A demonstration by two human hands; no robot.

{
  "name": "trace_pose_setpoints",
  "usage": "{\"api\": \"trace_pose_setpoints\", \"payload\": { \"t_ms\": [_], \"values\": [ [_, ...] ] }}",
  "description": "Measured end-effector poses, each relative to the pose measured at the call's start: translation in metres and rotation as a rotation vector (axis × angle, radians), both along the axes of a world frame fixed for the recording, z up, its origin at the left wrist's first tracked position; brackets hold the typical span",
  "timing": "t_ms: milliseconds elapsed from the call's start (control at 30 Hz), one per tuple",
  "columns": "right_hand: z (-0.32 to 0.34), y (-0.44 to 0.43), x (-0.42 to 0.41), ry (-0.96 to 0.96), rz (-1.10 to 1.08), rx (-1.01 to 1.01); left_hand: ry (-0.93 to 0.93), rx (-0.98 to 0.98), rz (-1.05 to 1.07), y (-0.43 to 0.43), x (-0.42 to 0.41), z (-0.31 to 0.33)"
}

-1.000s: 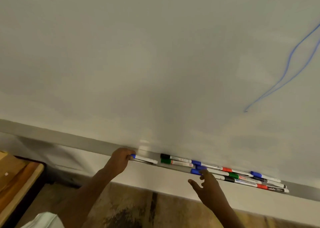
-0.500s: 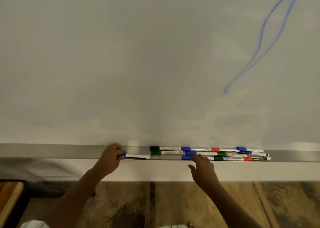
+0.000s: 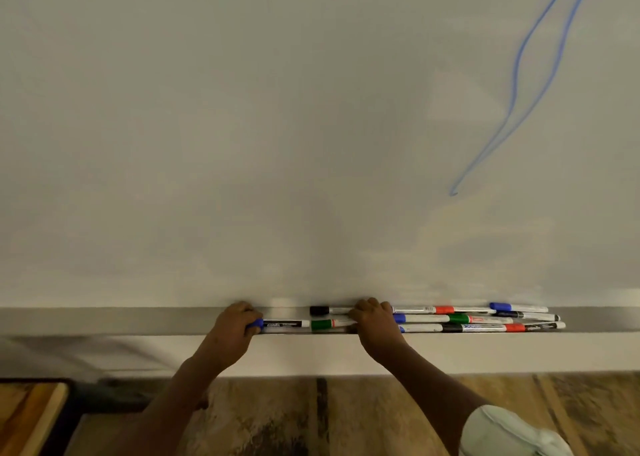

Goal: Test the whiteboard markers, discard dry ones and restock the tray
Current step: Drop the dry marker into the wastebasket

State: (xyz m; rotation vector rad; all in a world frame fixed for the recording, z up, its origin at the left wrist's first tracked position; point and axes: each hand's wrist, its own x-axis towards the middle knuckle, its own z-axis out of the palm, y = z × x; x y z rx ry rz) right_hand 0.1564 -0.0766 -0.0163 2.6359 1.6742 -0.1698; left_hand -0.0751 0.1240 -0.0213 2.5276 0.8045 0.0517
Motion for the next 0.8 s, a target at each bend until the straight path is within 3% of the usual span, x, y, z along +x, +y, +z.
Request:
{"api": "trace_pose_setpoints", "payload": {
  "t_ms": [233,400,567,633,800],
  "values": [
    [0.025,-0.009,-0.009,0.081,-0.087,0.157,-0.219,-0.028,-0.030,-0.031,0.026,0.045],
    [0.059,-0.022,-0.010,0.253,-0.113,0.373,-0.163,-0.043,-0.142,-0.066,0.061,0.097],
    [0.120,-0.041,-0.001,0.476,-0.127,0.532,-0.040,0.032,-0.309,-0.087,0.096,0.137],
    [0.147,-0.053,0.006,0.598,-0.152,0.607,-0.095,0.078,-0.343,-0.094,0.108,0.151],
    [0.198,-0.078,0.016,1.006,-0.164,0.924,-0.176,-0.022,-0.362,-0.122,0.124,0.206]
  ]
}}
